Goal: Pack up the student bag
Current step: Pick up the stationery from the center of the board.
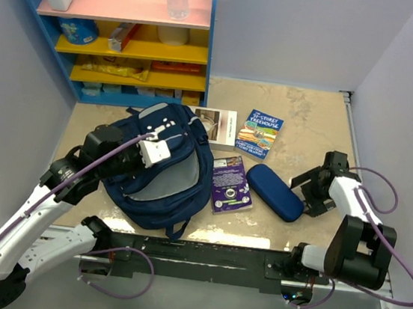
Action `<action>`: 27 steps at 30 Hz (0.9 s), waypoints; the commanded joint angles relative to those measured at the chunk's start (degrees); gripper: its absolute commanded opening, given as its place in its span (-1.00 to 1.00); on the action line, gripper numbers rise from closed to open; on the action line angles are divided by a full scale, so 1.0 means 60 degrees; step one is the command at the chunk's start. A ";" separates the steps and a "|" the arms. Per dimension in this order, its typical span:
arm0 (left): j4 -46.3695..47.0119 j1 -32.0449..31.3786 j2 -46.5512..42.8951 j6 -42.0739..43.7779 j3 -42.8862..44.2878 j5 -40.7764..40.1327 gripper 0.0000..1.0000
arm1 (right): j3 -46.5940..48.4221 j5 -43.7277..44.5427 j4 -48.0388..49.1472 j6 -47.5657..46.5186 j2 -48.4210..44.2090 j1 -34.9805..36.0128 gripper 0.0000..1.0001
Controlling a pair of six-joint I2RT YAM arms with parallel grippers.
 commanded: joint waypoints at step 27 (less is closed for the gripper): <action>0.1334 -0.0027 -0.0041 0.0028 0.0733 0.0750 -1.00 | -0.3025 -0.0756 0.1585 0.1459 -0.3051 0.1031 0.97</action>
